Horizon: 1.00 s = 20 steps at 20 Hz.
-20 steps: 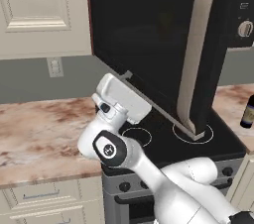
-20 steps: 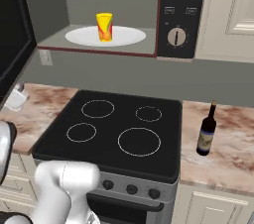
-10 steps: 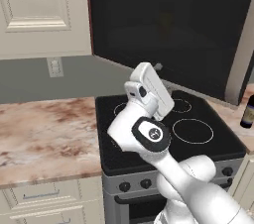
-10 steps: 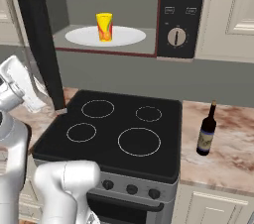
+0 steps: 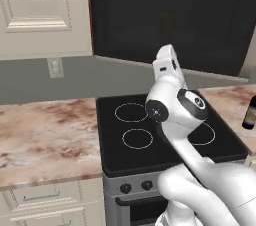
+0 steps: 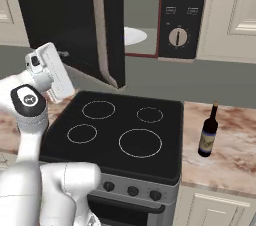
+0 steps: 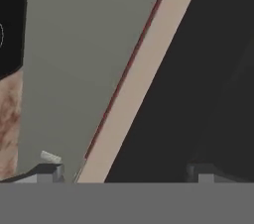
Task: Place the microwavable item in the microwave. Then, close the microwave door and press the start button.
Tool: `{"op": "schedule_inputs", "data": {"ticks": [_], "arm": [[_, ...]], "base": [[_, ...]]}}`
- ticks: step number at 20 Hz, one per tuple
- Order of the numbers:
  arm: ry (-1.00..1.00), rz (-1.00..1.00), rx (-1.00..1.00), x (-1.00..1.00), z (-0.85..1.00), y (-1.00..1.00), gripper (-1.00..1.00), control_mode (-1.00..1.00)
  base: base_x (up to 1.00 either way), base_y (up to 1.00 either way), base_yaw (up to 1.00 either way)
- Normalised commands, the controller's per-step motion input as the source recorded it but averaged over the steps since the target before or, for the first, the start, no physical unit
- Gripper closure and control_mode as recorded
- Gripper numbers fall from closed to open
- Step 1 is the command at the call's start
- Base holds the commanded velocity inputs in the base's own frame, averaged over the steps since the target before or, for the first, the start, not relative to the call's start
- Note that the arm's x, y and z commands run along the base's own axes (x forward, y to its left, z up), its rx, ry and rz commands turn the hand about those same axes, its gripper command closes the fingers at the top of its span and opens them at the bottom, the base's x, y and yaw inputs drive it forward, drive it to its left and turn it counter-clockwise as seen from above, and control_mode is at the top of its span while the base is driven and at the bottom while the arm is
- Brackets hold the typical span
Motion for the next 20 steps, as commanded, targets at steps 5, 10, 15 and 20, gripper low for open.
{"op": "schedule_inputs", "data": {"ticks": [5,10,15,20], "arm": [[0.25,0.24,0.1,0.57,0.0,-0.38,-1.0,-1.0],[0.2,0.24,0.06,0.52,0.0,-0.28,-1.0,-1.0],[0.13,0.24,0.05,0.53,0.0,-0.06,-1.0,-1.0],[0.14,0.21,0.07,0.62,0.07,0.0,-1.0,-1.0]], "base": [[0.0,0.0,0.0],[0.0,0.0,0.0],[0.0,0.0,0.0],[0.0,0.0,0.0]]}}
